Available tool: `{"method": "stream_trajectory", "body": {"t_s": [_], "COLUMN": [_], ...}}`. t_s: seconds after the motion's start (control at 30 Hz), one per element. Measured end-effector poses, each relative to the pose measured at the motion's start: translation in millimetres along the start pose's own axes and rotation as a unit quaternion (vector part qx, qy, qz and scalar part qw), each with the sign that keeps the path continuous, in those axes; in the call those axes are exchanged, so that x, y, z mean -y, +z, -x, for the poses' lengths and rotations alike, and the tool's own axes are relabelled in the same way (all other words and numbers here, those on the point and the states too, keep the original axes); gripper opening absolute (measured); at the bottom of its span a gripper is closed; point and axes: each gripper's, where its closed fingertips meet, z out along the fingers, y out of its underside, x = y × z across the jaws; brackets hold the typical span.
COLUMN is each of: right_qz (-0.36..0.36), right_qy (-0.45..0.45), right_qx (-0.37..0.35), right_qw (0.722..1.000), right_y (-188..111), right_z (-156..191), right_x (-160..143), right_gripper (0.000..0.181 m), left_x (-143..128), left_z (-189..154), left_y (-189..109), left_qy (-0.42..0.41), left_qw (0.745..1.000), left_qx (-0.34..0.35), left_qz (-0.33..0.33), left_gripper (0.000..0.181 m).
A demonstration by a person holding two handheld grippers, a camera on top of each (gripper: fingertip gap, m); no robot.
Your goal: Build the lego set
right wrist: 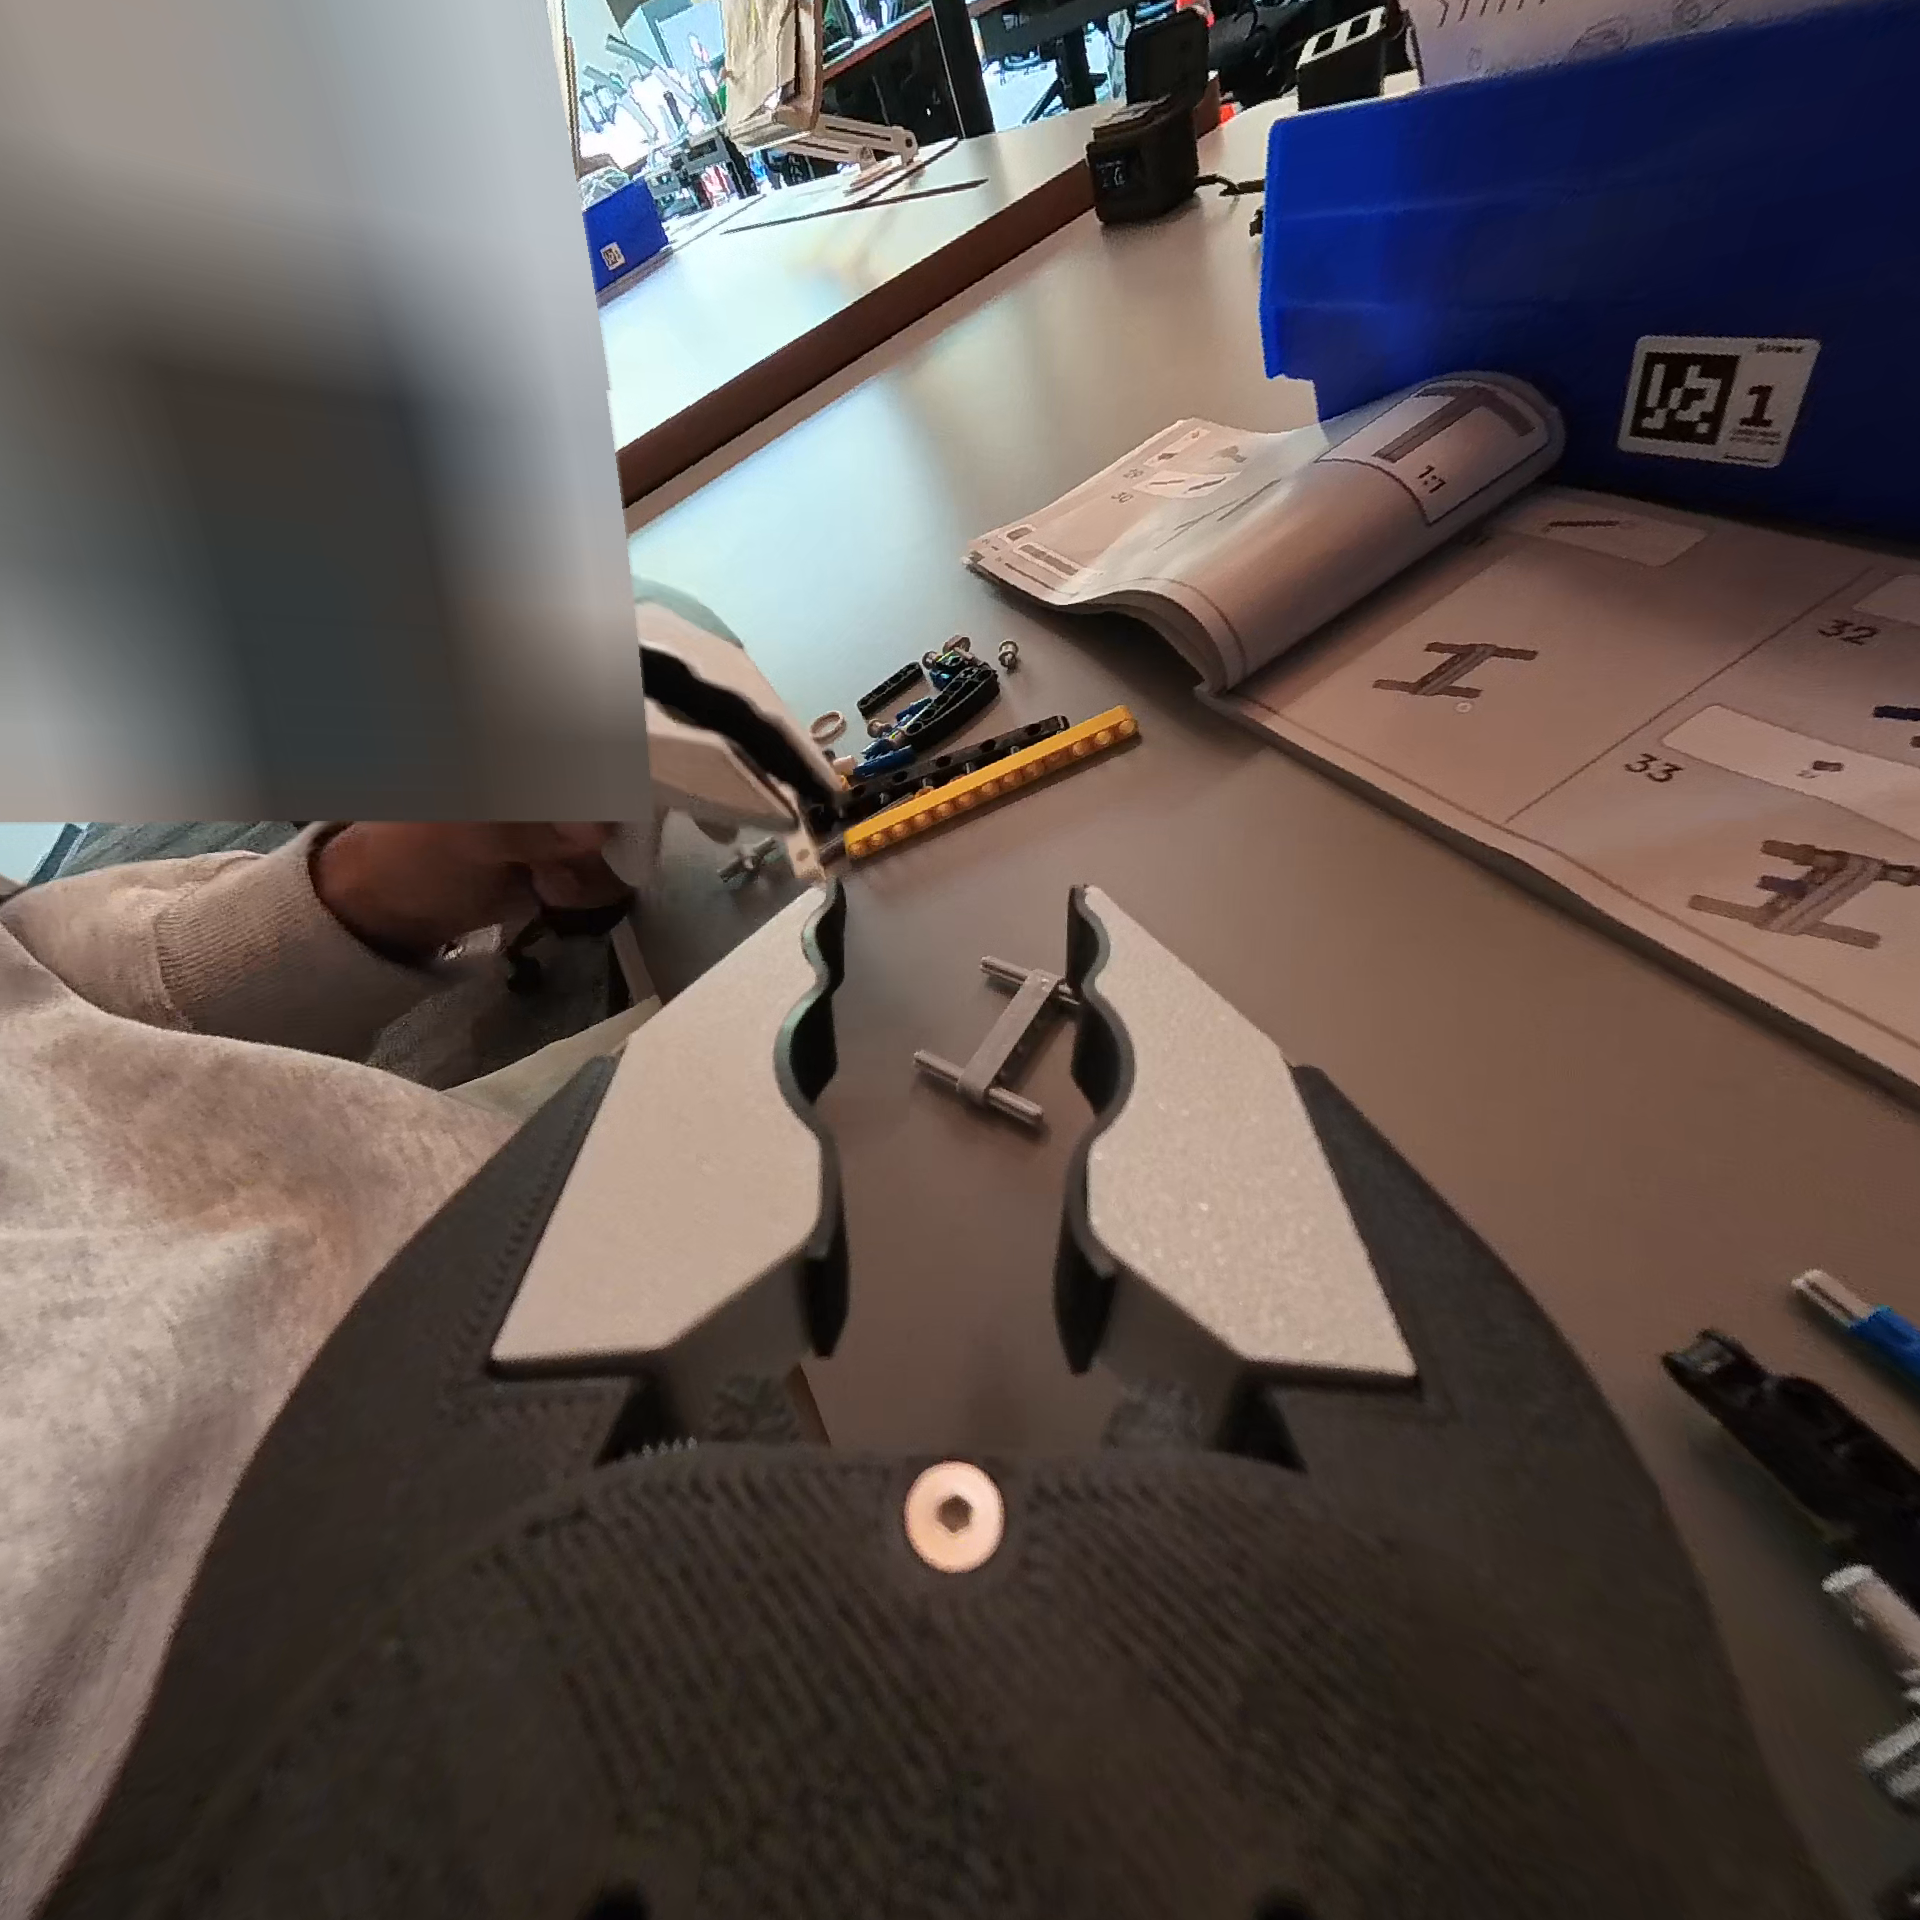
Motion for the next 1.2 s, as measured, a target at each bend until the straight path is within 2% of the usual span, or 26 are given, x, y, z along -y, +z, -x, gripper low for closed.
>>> {"method": "stream_trajectory", "body": {"t_s": [0.1, 0.17, 0.2, 0.27, 0.33, 0.43, 0.53, 0.67, 1.07, 1.2], "right_qz": [-0.006, -0.018, -0.020, -0.017, -0.013, -0.009, -0.007, -0.007, -0.003, -0.018], "right_qy": [0.001, -0.004, -0.006, -0.007, -0.009, -0.012, -0.013, -0.012, -0.019, -0.017], "right_qx": [0.004, 0.003, 0.002, 0.002, 0.001, 0.000, -0.002, -0.003, -0.004, -0.018], "right_qw": [1.000, 1.000, 1.000, 1.000, 1.000, 1.000, 1.000, 1.000, 1.000, 1.000], "right_y": [-1, -4, -4, -3, -2, -1, -1, -1, 0, -3], "right_z": [1, 2, 2, 2, 2, 3, 2, 2, 3, 0], "right_x": [1, 5, 5, 5, 4, 3, 2, 2, 1, 5], "right_gripper": [0.040, 0.038, 0.039, 0.039, 0.039, 0.039, 0.039, 0.039, 0.039, 0.043], "left_x": [22, 34, 38, 41, 34, 15, 4, -10, -12, -18], "left_z": [16, 39, 54, 77, 92, 101, 93, 88, 95, 99], "left_y": [-27, -54, -69, -97, -112, -110, -93, -77, -75, -72], "left_qy": [-0.003, -0.020, -0.034, -0.057, -0.073, -0.076, -0.064, -0.036, -0.046, -0.022], "left_qw": [0.998, 0.992, 0.986, 0.975, 0.971, 0.975, 0.982, 0.983, 0.977, 0.970], "left_qx": [0.030, 0.079, 0.110, 0.159, 0.185, 0.195, 0.171, 0.178, 0.206, 0.235], "left_qz": [-0.056, -0.097, -0.119, -0.147, -0.136, -0.078, -0.036, 0.025, 0.027, 0.058], "left_gripper": [0.016, 0.034, 0.036, 0.035, 0.023, 0.007, 0.005, 0.004, 0.005, 0.005]}}
